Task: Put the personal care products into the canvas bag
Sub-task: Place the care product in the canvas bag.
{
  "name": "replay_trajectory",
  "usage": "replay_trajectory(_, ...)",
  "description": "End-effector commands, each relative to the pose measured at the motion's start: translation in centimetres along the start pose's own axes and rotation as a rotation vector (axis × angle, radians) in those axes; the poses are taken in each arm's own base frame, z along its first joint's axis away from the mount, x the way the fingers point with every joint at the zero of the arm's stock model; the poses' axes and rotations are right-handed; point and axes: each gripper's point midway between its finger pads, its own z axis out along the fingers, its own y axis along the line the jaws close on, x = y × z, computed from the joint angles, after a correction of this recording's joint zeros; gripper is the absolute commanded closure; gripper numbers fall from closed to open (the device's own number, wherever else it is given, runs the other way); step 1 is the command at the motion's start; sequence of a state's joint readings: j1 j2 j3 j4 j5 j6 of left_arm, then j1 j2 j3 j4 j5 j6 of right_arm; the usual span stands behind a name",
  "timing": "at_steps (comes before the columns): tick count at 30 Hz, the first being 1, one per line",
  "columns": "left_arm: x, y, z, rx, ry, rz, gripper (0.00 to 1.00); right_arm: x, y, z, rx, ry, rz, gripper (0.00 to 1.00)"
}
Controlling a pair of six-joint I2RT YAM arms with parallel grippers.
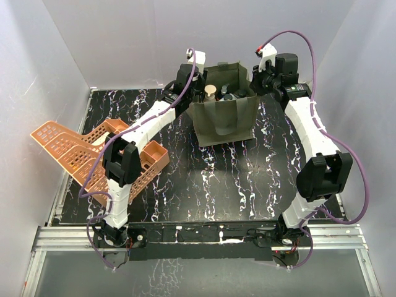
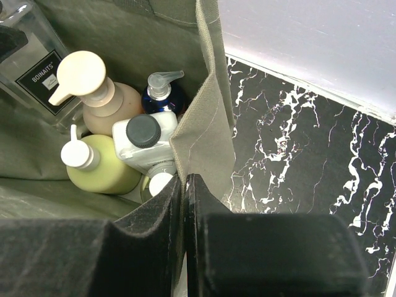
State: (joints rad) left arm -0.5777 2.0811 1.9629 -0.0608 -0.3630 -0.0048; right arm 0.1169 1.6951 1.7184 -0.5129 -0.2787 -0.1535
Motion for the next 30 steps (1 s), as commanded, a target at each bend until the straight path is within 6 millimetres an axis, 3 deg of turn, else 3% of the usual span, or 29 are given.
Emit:
replay_trajectory(1, -6.5, 1.8, -3.7, 0.011, -0.131, -0.016, 0.5, -3.4, -0.4, -0.7, 0.016, -0.097, -0.01, 0.92)
replay_trajectory(8, -7.0, 1.2, -4.0, 0.044, -0.141, -0.001, 0.41, -3.9, 0.0, -0.5, -0.01, -0.109, 0.0, 0.92)
replay_trajectory(21, -7.7, 2.4, -4.4, -0.018, -0.154, 0.009, 0.39, -4.4, 0.9, -0.7, -0.054, -0.125, 0.008, 0.92)
replay_trajectory(30, -5.8, 4.3, -5.9, -0.125, -0.049, -0.108, 0.38, -4.4, 2.0, -0.7, -0.105, -0.131, 0.009, 0.92)
